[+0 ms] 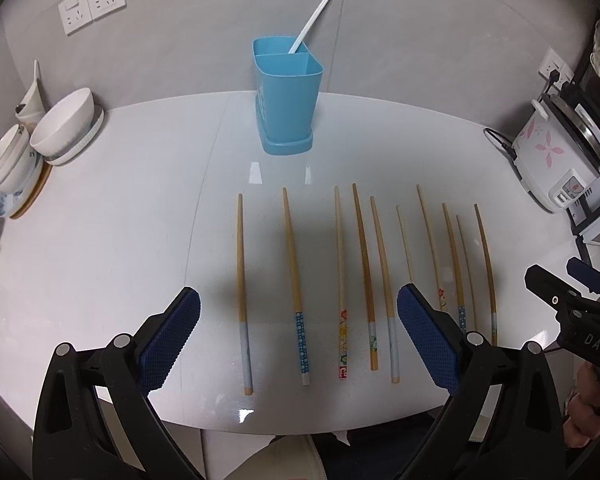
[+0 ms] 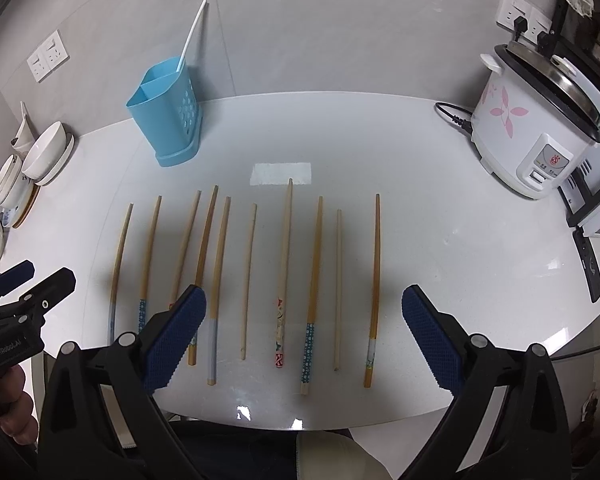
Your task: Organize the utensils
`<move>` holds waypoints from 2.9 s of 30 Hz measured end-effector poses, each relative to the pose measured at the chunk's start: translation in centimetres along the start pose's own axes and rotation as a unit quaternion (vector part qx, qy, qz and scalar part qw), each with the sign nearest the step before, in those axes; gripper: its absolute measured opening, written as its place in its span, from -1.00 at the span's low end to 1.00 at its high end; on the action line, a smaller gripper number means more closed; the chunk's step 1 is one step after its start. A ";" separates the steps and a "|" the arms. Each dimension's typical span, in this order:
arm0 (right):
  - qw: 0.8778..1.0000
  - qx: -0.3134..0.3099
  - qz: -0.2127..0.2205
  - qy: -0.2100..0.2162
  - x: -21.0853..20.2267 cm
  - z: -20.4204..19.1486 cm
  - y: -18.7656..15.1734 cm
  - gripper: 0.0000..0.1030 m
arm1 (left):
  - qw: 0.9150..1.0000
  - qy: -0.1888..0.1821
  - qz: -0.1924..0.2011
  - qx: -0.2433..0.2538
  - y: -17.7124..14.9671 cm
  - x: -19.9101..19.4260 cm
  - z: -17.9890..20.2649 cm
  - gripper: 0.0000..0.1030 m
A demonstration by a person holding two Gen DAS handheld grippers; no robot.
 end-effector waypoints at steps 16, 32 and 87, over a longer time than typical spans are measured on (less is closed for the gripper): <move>1.000 0.001 -0.010 0.000 0.4 0.4 0.1 0.83 | 1.000 0.002 -0.002 -0.005 -0.3 0.2 0.0 0.89; 1.000 0.009 -0.017 0.002 0.8 0.4 0.0 0.83 | 1.000 0.000 -0.009 -0.004 0.0 0.6 -0.6 0.89; 0.988 -0.012 -0.156 -0.013 13.3 -2.6 -1.2 -0.02 | 0.989 -0.002 -0.136 -0.053 -1.7 12.5 -6.9 0.86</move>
Point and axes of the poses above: each gripper's, at about its wrist camera, not at the fingertips, and x roughly the way its jaws point, z to its right, y to its top, the point moved 1 cm from there along x, roughly the way its jaws point, and after that the axes turned 14 degrees about x, right-handed, at the moved point
